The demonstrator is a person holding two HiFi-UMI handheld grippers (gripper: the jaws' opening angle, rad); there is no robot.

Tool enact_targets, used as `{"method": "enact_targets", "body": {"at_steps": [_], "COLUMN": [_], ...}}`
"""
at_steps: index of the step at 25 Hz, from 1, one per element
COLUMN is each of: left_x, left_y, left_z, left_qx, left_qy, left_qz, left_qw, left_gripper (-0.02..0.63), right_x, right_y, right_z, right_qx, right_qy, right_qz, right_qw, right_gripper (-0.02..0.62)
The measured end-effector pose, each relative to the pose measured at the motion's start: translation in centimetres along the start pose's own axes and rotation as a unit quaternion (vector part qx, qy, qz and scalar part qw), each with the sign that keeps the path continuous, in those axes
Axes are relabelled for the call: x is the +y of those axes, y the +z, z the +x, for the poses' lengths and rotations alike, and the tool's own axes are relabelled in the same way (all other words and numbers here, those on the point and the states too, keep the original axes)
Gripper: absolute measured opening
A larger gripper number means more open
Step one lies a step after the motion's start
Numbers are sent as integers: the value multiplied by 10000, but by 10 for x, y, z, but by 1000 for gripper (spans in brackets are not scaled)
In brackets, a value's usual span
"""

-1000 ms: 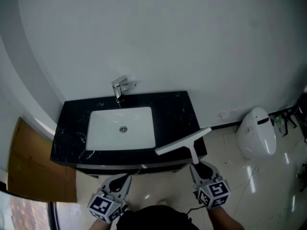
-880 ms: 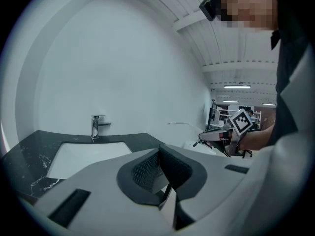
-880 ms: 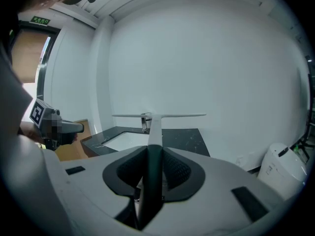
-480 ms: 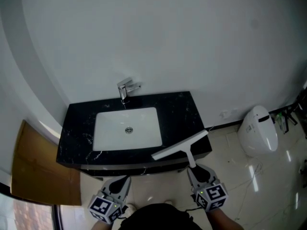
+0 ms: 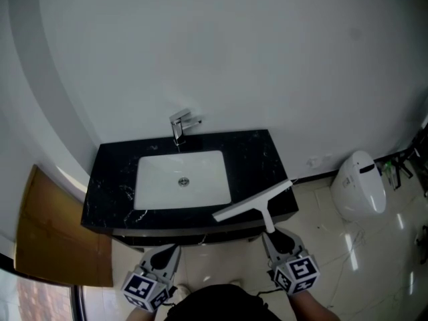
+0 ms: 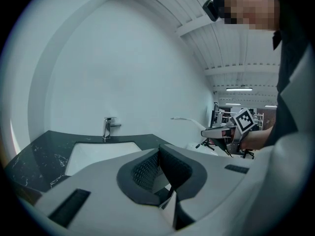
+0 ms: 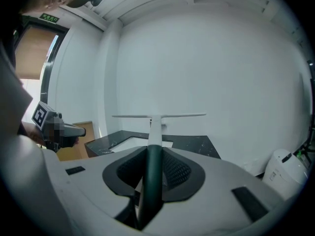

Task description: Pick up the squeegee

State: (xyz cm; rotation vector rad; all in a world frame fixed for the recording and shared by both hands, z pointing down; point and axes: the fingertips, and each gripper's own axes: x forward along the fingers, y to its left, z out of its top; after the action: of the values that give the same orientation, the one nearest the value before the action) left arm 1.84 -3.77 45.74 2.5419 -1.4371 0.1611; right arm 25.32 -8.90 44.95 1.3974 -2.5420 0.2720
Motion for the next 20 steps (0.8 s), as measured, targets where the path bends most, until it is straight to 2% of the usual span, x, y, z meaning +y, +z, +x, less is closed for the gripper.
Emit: {"method": "enact_targets", "body": {"at_steps": [7,20], "left_x": [1,-1], "left_y": [-2,-1], "left_z": [-5,-7], "left_qx": [4,94], "left_qy": [36,-7], "left_qz": [3,-50], "left_qw": [10000,9999], "left_gripper": [3,3], "right_x": [2,4], "right_y": [-1,-2], "right_z": [-1,1], "right_qx": [8,-34], "right_qy": [-2,44], "right_qz": [-120,-29], "right_qw": [9999,10000], "right_gripper": [96,97]}}
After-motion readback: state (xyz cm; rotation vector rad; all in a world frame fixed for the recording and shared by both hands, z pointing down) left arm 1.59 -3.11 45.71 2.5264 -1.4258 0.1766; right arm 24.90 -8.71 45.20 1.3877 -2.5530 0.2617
